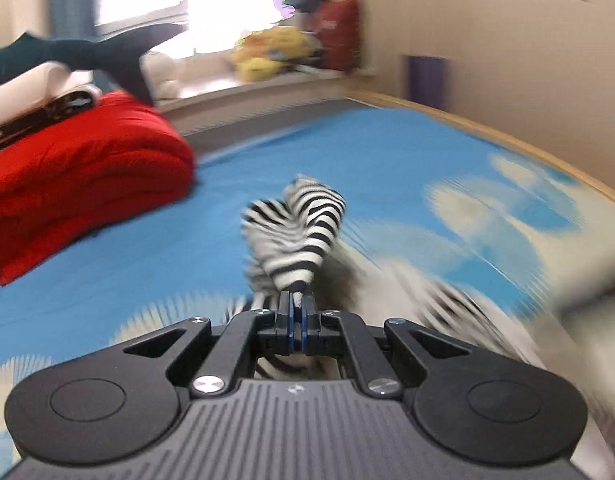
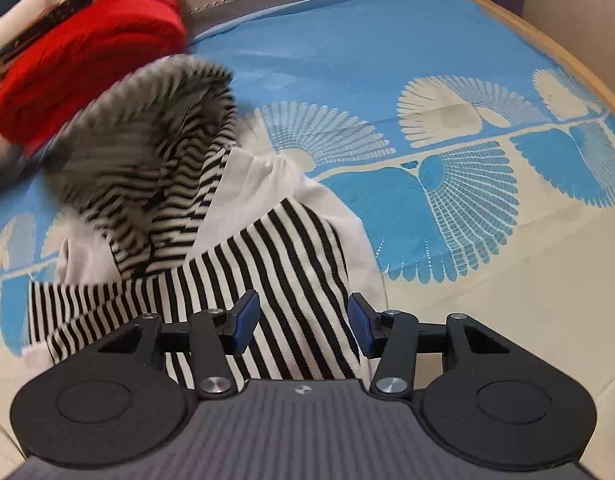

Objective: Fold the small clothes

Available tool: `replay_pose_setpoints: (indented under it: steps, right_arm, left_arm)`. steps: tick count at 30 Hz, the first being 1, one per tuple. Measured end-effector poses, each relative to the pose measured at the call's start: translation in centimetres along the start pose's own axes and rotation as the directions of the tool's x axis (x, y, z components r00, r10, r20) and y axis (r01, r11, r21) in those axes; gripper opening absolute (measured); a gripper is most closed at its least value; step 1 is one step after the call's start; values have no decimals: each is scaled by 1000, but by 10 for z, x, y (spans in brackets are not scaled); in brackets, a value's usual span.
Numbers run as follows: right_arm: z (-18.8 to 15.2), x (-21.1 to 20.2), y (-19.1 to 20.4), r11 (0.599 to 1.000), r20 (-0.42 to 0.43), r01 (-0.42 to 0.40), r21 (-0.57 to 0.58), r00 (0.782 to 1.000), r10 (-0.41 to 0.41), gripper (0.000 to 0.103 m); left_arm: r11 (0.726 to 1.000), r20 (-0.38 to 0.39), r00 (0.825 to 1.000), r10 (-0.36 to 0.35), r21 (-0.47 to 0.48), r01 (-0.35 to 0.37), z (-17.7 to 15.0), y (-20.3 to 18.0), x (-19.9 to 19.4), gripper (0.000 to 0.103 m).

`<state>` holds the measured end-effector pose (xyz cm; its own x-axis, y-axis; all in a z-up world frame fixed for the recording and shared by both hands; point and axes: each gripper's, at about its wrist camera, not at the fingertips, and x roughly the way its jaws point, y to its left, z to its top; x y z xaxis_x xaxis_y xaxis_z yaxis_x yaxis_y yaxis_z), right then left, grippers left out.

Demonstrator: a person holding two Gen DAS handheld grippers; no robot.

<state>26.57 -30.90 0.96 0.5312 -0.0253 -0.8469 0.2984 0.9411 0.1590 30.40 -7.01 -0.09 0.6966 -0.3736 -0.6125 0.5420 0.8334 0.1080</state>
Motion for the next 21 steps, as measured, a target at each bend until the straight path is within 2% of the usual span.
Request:
replay_pose_setpoints:
  steps: [2, 3, 5, 6, 7, 8, 10, 11, 12, 14, 16, 17, 18, 21]
  right_arm:
    - [2, -6, -3, 1000, 27, 3, 23, 1000, -4, 51]
    - [3, -10, -5, 999, 44, 3, 38, 999, -5, 51]
    - [4, -17, -8, 998, 79, 2, 65, 997, -8, 51]
    - [4, -19, -8, 998, 92, 2, 70, 996, -9, 51]
    - [3, -21, -8, 997, 102, 5, 74, 995, -12, 51]
    - [2, -22, -8, 997, 110, 3, 83, 994, -12, 51]
    - [0, -23, -10, 993, 120, -19, 114, 993, 6, 47]
    - [-2, -22, -11, 991, 123, -37, 131, 992, 21, 35]
    - [-3, -20, -11, 989, 121, -48, 143, 992, 30, 23]
    - [-6, -17, -10, 982, 111, -66, 179, 993, 47, 16]
    - [-7, -14, -7, 976, 95, -84, 202, 993, 66, 16]
    - [-6, -13, -4, 976, 89, -89, 197, 993, 72, 16]
    - [-5, -11, -2, 978, 83, -93, 187, 993, 78, 16]
    - [-1, -10, 0, 979, 76, -92, 181, 994, 80, 16]
  left_arm:
    - [998, -58, 997, -55, 11, 56, -33, -10, -42, 3]
    - [998, -113, 991, -65, -6, 65, -48, -10, -59, 5]
    - [999, -182, 982, -41, -43, 34, -62, -3, -76, 8]
    - [997, -176, 984, -7, -83, -7, -63, 5, -82, 17]
    - [985, -149, 989, 18, -165, -43, -62, 17, -85, 28]
    - [961, -118, 993, 16, -273, -48, -62, 31, -84, 31]
    - [866, -91, 996, -28, -500, -22, -72, 55, -69, 31]
    - [830, -110, 994, -29, -557, -38, -77, 59, -57, 31]
    - [806, -130, 991, -20, -589, -61, -83, 60, -45, 31]
    - [768, -174, 985, -17, -633, -98, -93, 61, -26, 31]
    - [702, -198, 979, -53, -705, -105, -100, 63, -8, 31]
    - [693, -193, 979, -72, -716, -90, -99, 61, 1, 31]
    - [695, -190, 979, -72, -714, -87, -97, 60, 7, 31]
    - [717, -170, 984, -45, -691, -87, -80, 54, 40, 33]
